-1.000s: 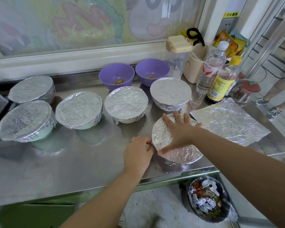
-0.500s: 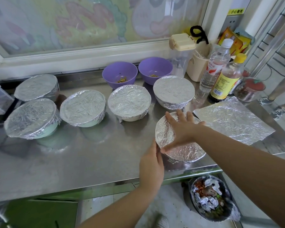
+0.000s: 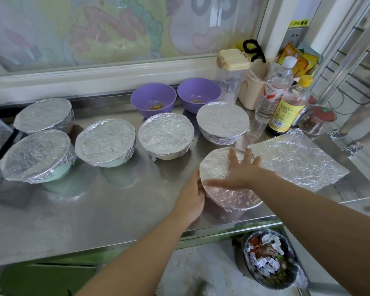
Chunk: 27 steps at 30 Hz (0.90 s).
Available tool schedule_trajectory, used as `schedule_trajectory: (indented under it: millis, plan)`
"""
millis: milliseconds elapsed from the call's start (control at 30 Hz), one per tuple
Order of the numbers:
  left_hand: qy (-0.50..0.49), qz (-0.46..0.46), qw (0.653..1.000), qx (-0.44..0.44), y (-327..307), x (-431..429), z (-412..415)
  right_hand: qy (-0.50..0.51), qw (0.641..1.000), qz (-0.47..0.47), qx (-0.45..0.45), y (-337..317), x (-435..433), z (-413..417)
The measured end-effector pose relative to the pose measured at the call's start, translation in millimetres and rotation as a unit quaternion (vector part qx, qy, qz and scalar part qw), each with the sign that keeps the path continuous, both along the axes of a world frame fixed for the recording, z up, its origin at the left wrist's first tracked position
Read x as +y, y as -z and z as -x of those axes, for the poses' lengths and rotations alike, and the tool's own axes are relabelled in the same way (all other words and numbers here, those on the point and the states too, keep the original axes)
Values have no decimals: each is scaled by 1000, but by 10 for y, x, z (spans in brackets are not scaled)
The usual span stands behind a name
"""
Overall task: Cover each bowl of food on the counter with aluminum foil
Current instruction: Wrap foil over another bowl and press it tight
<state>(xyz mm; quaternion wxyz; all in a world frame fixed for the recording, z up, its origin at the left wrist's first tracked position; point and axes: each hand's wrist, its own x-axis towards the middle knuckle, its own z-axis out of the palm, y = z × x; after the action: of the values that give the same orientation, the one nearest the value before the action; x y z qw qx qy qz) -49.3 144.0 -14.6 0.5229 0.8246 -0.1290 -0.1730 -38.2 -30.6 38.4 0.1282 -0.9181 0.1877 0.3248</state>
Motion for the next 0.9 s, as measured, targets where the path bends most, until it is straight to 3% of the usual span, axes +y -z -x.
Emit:
schedule_trajectory:
  millis: [100,233,433,633,900]
  plan:
    - [-56,4,998,40,-17,119,-88,-53,998,13,-19,-103,-81,-28]
    - [-49,39,995,80,-5,216,9,-165,986,-7,-30,-190,-34,-75]
    - [-86,54,989,104,41,178,166,-180,984,11,-2,-177,-8,-93]
    - [-112,0,993,30,74,131,139,-178,984,20,0,-175,9,-98]
    - [-13,-76,996,-43,-21,213,-14,-177,984,20,-5,-150,-2,-106]
